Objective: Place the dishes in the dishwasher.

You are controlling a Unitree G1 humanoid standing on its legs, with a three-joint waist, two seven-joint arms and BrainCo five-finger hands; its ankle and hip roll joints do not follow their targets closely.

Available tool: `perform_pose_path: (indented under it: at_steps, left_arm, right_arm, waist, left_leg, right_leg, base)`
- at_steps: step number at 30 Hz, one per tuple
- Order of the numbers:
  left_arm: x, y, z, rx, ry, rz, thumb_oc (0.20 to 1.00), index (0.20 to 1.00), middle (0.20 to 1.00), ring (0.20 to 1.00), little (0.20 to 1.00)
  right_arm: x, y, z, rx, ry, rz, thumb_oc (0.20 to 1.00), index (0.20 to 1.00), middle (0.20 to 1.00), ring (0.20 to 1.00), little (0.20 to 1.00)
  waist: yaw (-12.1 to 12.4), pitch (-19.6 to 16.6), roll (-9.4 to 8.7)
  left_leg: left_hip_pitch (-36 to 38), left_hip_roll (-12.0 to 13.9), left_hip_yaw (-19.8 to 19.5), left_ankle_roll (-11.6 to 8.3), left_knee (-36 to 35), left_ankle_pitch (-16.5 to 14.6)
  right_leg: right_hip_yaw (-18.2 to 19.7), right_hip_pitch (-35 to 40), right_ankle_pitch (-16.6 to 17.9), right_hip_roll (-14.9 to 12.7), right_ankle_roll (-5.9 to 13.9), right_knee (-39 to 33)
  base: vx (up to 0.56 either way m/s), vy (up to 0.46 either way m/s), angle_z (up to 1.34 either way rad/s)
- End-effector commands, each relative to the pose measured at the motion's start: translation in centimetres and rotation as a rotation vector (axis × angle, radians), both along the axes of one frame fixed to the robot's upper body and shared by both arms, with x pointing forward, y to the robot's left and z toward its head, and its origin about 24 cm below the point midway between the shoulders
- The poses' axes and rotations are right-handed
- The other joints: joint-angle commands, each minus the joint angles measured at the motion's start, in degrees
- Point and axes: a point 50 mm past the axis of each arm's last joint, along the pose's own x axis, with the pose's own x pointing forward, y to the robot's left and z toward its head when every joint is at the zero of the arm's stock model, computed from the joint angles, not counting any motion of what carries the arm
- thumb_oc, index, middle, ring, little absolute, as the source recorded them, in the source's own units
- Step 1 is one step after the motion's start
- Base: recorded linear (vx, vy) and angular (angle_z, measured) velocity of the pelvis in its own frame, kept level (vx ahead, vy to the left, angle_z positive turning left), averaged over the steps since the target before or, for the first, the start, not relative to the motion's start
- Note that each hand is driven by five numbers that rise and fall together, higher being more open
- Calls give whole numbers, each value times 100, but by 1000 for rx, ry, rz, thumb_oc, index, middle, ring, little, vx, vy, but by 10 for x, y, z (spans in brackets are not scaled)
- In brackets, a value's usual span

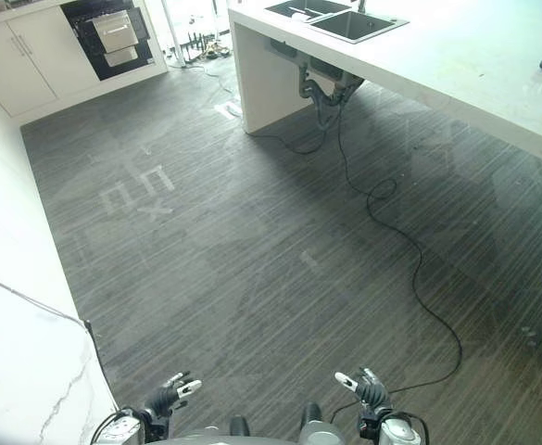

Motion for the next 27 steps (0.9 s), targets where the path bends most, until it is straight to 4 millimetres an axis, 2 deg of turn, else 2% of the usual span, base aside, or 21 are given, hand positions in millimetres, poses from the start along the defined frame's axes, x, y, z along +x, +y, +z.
perform_pose_path:
  at_steps: [1, 4, 7, 9, 10, 14, 18, 19, 20, 21, 22, 24, 26, 27]
  left_arm:
    - [13, -6, 1, -24, -13, 14, 1000, 1000, 1000, 1000, 1000]
    - [15, -4, 1, -38, -4, 70, 1000, 1000, 1000, 1000, 1000]
    - [14, 1, 0, 21, 19, 112, 1000, 1000, 1000, 1000, 1000]
    - [12, 2, -1, -23, 19, 242, 1000, 1000, 1000, 1000, 1000]
    - [13, 2, -1, -32, 20, 249, 1000, 1000, 1000, 1000, 1000]
    - [24, -9, 2, -46, -26, 175, 1000, 1000, 1000, 1000, 1000]
    - [36, -12, 7, 8, -68, 112, 1000, 1000, 1000, 1000, 1000]
    - [40, -12, 9, 15, -83, 106, 1000, 1000, 1000, 1000, 1000]
    - [46, -13, 13, 13, -114, 103, 1000, 1000, 1000, 1000, 1000]
    - [49, -12, 14, 13, -130, 103, 1000, 1000, 1000, 1000, 1000]
    - [58, -9, 21, 20, -187, 110, 1000, 1000, 1000, 1000, 1000]
    - [64, -6, 26, 40, -221, 102, 1000, 1000, 1000, 1000, 1000]
    - [62, -1, 28, 93, -261, 42, 1000, 1000, 1000, 1000, 1000]
    - [62, -1, 29, 126, -275, 8, 1000, 1000, 1000, 1000, 1000]
  right_arm:
    - [20, 3, 5, 0, -19, 100, 1000, 1000, 1000, 1000, 1000]
    - [16, 7, 2, 13, 26, 128, 1000, 1000, 1000, 1000, 1000]
    - [16, 5, 2, 42, 19, 90, 1000, 1000, 1000, 1000, 1000]
    - [19, 7, 3, 73, 1, 65, 1000, 1000, 1000, 1000, 1000]
    - [19, 7, 3, 80, -2, 59, 1000, 1000, 1000, 1000, 1000]
    - [23, 11, 4, 121, -24, 38, 1000, 1000, 1000, 1000, 1000]
    - [27, 9, 6, 118, -22, 78, 1000, 1000, 1000, 1000, 1000]
    - [29, 7, 8, 110, -19, 91, 1000, 1000, 1000, 1000, 1000]
    - [32, 5, 10, 91, -21, 116, 1000, 1000, 1000, 1000, 1000]
    - [34, 5, 11, 89, -30, 130, 1000, 1000, 1000, 1000, 1000]
    - [40, 3, 15, 71, -47, 158, 1000, 1000, 1000, 1000, 1000]
    - [42, 2, 18, 68, -63, 156, 1000, 1000, 1000, 1000, 1000]
    - [41, -1, 19, 63, -72, 182, 1000, 1000, 1000, 1000, 1000]
    - [40, -3, 20, 52, -68, 204, 1000, 1000, 1000, 1000, 1000]
  waist:
    - [73, 39, 63]
    - [133, 43, 46]
    - [197, 50, 35]
    - [197, 78, 28]
    - [195, 81, 27]
    - [175, 114, 24]
    - [45, 115, 26]
    - [-2, 139, 23]
    - [-34, 179, -18]
    - [-41, 194, -42]
    - [-3, 311, -151]
    - [99, 445, -174]
    - [257, 618, -110]
    - [320, 645, -33]
  left_leg:
    - [2, 134, 81, -180, 70, -325]
    - [-5, 143, 47, -178, 71, -310]
    - [-31, 168, 24, -180, 69, -276]
    - [-45, 198, 58, -195, 72, -256]
    - [-46, 205, 68, -199, 73, -255]
    - [-42, 264, 61, -221, 105, -241]
    - [-45, 369, 41, -316, 260, -225]
    - [-125, 402, 5, -343, 511, -282]
    - [-285, 416, -18, -309, 1065, -490]
    - [-365, 414, -12, -273, 1305, -612]
    - [-874, 503, -70, -233, 2510, -713]
    - [-1345, 481, -318, -260, 3105, -583]
    - [-1800, 501, -379, -425, 2717, 39]
    - [-2028, 645, -418, -569, 2264, 565]
  right_leg:
    - [-300, 104, -628, -256, 349, 479]
    - [-358, 117, -651, -260, 342, 517]
    - [-434, 111, -670, -265, 339, 575]
    - [-469, 85, -690, -263, 326, 617]
    - [-478, 79, -697, -264, 321, 626]
    - [-474, 40, -760, -194, 250, 710]
    - [-316, 40, -816, -38, 139, 686]
    - [-237, 0, -843, 3, 77, 721]
    - [-164, -80, -850, -19, -1, 793]
    - [-146, -121, -847, -47, -28, 830]
    - [-120, -180, -838, -87, -150, 950]
    - [-58, -156, -867, -15, -225, 1040]
    - [72, -2, -1017, 96, -216, 1194]
    - [91, 117, -1087, 158, -240, 1207]
  base:
    - [0, 0, 0]
    - [-1, -14, 7]
    - [3, -58, 14]
    - [-2, -70, 17]
    - [-12, -72, 14]
    - [10, -140, 6]
    - [73, -176, -2]
    - [45, -151, -10]
    - [53, -150, -20]
    - [83, -225, -28]
    - [84, -207, -34]
    - [164, -140, -24]
    - [412, 89, -31]
    - [596, 281, -29]
